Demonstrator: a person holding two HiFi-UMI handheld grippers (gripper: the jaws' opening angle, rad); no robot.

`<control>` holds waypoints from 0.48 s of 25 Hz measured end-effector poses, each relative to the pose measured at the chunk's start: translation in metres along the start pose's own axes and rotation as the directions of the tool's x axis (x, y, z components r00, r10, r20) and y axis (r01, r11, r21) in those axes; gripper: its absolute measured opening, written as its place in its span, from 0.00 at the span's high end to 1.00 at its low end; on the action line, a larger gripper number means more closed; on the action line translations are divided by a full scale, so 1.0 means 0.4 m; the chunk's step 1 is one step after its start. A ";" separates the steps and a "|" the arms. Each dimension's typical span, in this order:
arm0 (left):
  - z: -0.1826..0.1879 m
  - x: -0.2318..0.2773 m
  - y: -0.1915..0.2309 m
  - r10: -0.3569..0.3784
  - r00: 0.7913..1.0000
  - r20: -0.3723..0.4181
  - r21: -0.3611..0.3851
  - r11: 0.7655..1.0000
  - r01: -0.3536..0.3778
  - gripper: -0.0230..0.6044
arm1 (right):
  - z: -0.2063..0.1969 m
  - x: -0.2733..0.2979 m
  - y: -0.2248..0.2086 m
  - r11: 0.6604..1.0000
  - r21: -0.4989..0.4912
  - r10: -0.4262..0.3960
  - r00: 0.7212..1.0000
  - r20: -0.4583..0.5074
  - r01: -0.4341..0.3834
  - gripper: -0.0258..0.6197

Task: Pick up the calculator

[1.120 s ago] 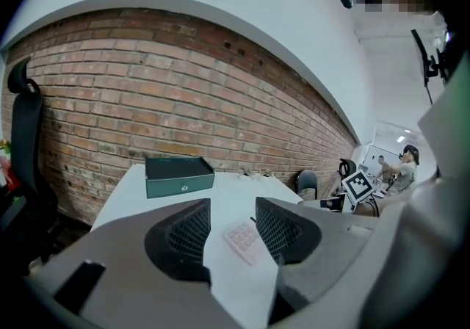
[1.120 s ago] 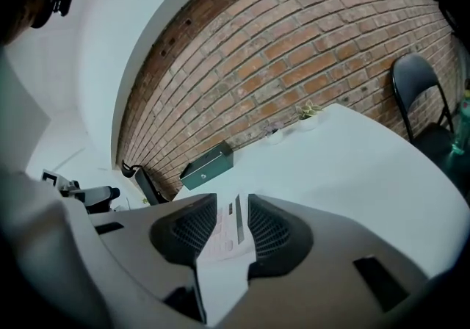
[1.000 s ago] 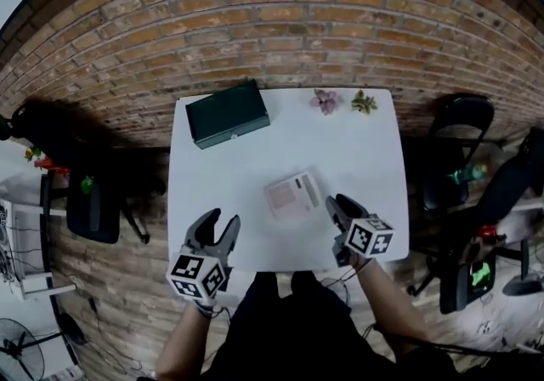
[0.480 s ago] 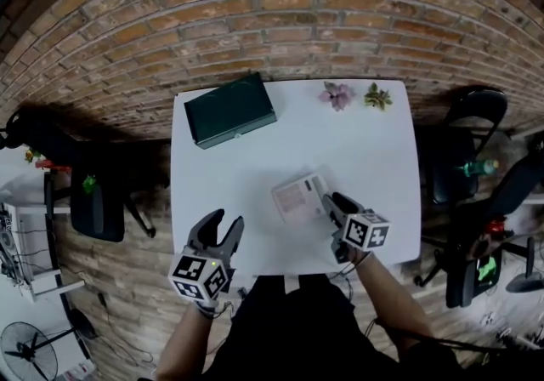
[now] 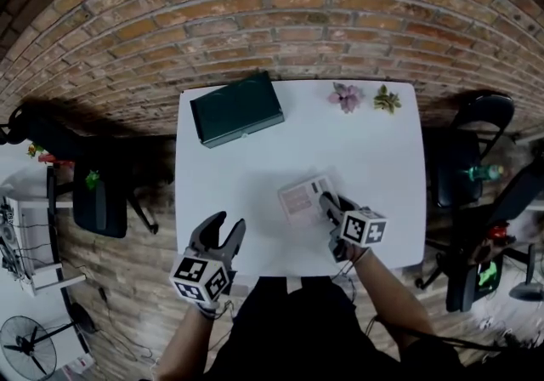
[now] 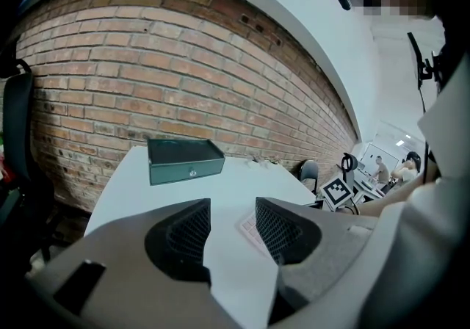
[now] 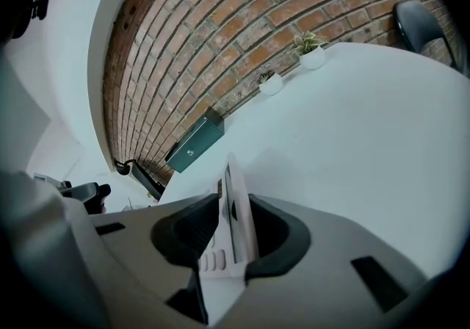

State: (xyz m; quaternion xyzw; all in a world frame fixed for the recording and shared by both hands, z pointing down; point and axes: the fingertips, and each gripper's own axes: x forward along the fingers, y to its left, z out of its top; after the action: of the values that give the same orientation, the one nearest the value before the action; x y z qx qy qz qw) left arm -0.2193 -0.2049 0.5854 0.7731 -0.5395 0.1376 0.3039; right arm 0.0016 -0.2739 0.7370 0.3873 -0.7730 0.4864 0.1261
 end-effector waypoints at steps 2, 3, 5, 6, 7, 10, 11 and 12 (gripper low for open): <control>0.001 -0.008 0.004 0.001 1.000 0.005 -0.002 1.000 -0.001 0.66 | -0.002 0.000 0.001 1.000 0.002 -0.010 1.000 -0.004 0.010 0.80; 0.003 -0.012 0.004 0.001 1.000 0.007 -0.004 1.000 -0.001 0.66 | -0.002 -0.002 0.004 1.000 -0.001 -0.012 1.000 -0.003 0.012 0.81; 0.005 -0.019 0.003 0.004 1.000 0.006 -0.008 1.000 -0.004 0.66 | 0.001 -0.008 0.013 1.000 -0.015 -0.007 1.000 0.005 0.007 0.82; 0.006 -0.022 0.002 0.005 1.000 0.004 -0.011 1.000 -0.005 0.66 | 0.002 -0.012 0.019 1.000 -0.022 -0.003 1.000 0.009 0.003 0.83; 0.005 -0.025 0.001 0.005 1.000 0.004 -0.012 1.000 -0.005 0.66 | 0.002 -0.017 0.026 1.000 -0.028 0.001 1.000 0.012 -0.001 0.84; 0.002 -0.032 -0.005 -0.006 1.000 0.021 -0.005 1.000 0.006 0.66 | 0.007 -0.035 0.053 0.999 -0.052 0.010 0.999 0.031 -0.008 0.85; 0.002 -0.035 -0.009 -0.011 1.000 0.025 -0.003 1.000 0.011 0.66 | 0.007 -0.041 0.059 0.998 -0.062 0.008 0.999 0.038 -0.005 0.85; 0.003 -0.039 -0.014 -0.015 0.999 0.029 -0.001 1.000 0.015 0.66 | 0.008 -0.048 0.062 0.997 -0.071 0.003 0.999 0.045 0.000 0.85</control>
State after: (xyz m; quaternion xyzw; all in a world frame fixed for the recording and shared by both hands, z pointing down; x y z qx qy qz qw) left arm -0.2203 -0.1927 0.5746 0.7788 -0.5382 0.1239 0.2975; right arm -0.0027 -0.2616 0.7082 0.3926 -0.7928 0.4499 0.1221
